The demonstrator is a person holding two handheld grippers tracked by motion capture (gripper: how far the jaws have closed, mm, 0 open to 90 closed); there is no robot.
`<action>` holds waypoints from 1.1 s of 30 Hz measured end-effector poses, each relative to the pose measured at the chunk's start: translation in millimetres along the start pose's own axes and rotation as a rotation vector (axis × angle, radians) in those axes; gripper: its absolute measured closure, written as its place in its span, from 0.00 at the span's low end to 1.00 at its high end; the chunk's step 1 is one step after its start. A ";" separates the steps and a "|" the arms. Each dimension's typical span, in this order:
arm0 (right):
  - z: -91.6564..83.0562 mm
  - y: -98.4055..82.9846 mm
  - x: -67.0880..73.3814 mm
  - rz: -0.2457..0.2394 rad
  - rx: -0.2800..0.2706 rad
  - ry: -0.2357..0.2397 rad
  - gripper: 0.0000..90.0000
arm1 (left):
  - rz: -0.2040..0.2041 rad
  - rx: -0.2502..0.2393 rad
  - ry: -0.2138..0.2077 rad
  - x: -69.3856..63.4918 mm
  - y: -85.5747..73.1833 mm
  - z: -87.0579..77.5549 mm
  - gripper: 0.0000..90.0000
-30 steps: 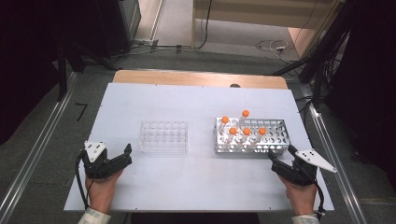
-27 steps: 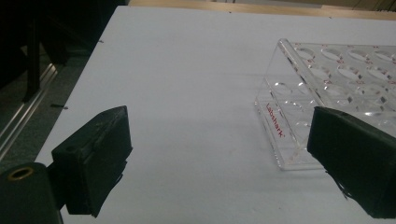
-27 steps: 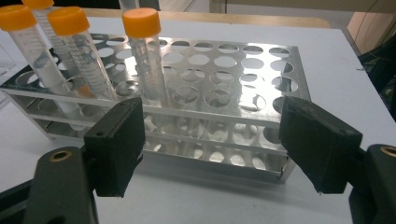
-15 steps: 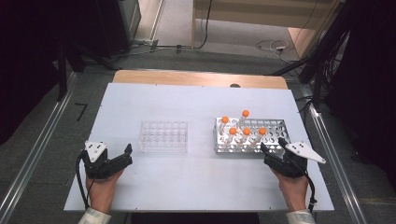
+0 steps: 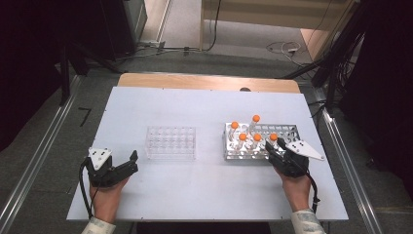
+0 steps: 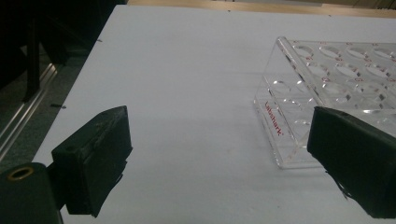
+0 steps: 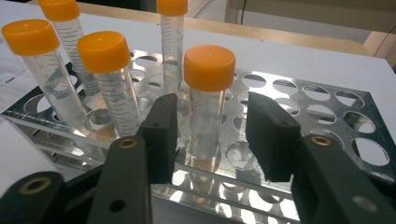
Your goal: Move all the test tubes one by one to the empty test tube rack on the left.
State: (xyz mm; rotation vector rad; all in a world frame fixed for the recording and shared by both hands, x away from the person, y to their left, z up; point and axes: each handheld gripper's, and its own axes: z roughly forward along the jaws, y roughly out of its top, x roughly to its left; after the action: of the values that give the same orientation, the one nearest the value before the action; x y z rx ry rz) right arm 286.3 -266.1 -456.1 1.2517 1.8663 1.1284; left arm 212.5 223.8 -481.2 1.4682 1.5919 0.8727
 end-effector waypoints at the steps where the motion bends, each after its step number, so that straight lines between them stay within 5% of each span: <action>1: 0.0 0.0 0.0 0.000 0.000 0.000 0.59 | 0.000 0.000 0.000 0.0 0.0 0.0 0.07; 8: 5.6 1.3 2.2 -0.009 0.000 -0.006 0.79 | -0.003 -0.002 0.006 0.4 -0.4 -0.4 0.07; 16: 2.2 4.5 3.0 -0.004 -0.028 0.011 0.80 | -0.002 -0.002 0.001 0.2 -0.3 -0.6 0.07; 33: -47.3 38.5 4.0 0.020 -0.165 0.047 0.80 | 0.004 -0.010 -0.008 -1.5 -0.4 -3.3 0.07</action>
State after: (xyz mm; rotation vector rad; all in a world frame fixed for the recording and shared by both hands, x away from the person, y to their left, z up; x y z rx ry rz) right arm 260.8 -269.8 -400.7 1.1623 1.7578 1.3050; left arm 209.4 222.4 -479.9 1.4662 1.5771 0.8749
